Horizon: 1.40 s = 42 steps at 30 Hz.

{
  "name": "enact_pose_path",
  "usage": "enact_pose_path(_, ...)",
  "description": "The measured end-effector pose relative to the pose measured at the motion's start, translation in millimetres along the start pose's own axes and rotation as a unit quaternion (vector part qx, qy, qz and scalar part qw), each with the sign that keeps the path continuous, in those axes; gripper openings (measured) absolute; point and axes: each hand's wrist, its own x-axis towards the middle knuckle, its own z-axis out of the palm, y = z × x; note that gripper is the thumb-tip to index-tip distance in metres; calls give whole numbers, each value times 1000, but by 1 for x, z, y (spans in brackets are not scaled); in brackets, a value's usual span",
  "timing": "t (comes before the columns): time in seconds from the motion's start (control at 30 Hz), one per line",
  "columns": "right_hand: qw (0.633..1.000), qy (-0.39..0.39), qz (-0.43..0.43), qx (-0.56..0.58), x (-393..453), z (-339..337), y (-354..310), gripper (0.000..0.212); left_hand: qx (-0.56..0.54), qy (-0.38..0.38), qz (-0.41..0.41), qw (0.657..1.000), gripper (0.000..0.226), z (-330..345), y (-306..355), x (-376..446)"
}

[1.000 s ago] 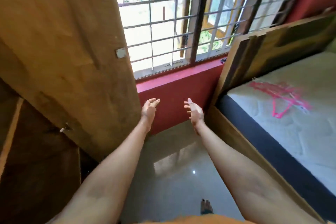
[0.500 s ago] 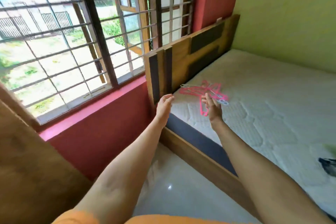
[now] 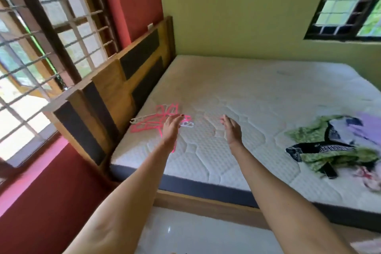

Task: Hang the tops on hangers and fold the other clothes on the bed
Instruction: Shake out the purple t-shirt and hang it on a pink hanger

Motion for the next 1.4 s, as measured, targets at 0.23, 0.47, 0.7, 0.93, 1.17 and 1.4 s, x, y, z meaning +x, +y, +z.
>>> enact_pose_path(0.23, 991, 134, 30, 11, 22, -76, 12, 31, 11, -154, -45, 987, 33, 103, -24, 38)
enact_pose_path(0.47, 971, 226, 64, 35, 29, -168, 35, 44, 37, -246, -58, 967, 37, 196, -33, 28)
enact_pose_path(0.7, 963, 252, 85, 34, 55, -273, 57, 50, 58, -289, -58, 954, 39, 316, -42, 3)
enact_pose_path(0.93, 962, 263, 74, 16, 90, -409, 61, 43, 64, -304, -82, 947, 37, 459, -39, -35)
enact_pose_path(1.17, 954, 281, 102, 19, 122, -483, 78, 44, 84, -334, -89, 935, 42, 558, -41, -47)
enact_pose_path(1.4, 936, 330, 122, -25, 158, -565, 69, 41, 94, -369, -74, 922, 41, 653, -42, -38)
